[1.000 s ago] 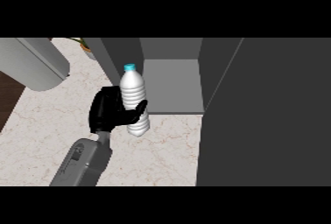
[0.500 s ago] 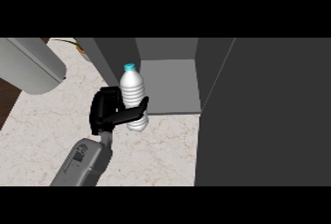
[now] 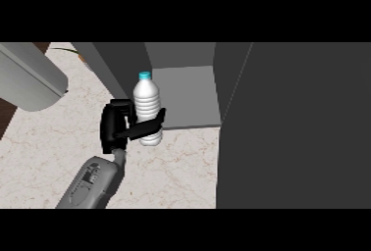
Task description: Pick up the bottled water, place it into the cabinet and close the cabinet
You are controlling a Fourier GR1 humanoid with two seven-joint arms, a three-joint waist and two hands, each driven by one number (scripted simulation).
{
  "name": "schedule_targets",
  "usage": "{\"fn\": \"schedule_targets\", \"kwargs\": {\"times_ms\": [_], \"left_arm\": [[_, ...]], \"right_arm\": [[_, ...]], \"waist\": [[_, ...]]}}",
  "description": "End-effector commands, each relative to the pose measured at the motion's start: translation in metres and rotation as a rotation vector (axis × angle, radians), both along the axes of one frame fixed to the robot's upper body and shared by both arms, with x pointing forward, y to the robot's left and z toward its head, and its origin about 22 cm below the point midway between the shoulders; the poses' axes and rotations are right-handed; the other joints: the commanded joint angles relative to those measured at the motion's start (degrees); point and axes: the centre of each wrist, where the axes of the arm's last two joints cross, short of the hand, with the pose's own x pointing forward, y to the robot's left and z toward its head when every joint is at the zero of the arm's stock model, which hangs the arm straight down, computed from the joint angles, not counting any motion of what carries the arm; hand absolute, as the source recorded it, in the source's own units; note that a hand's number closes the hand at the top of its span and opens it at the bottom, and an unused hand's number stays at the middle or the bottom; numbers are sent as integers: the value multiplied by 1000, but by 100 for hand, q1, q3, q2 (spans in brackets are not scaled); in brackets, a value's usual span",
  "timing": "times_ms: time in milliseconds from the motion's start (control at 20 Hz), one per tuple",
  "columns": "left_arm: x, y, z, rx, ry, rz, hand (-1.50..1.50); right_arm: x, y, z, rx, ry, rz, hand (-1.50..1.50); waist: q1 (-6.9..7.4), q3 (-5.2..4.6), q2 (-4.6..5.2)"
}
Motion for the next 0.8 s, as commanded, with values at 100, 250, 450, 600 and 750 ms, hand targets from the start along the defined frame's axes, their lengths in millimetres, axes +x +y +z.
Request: {"fn": "schedule_targets", "kwargs": {"times_ms": [100,250,450,600,750], "left_arm": [[56,-40,62,75,-91,-122,150],[58,-32,48,120,-72,-67,150],[62,-19,45,237,-88,-14,150],[62,-6,33,323,-65,10,150],[61,-3,26,370,-71,64,150]], "right_arm": [[0,-1,-1,-5,2,19,-150],[6,4,2,17,-16,18,-150],[4,3,-1,1,1,33,-150],[7,-5,-3,-3,-6,22,-150],[6,4,-3,3,-16,23,-150]], "waist": [[-312,-15,152],[-282,-23,185],[-362,-17,198],[-287,-16,190],[-322,-20,195]]}}
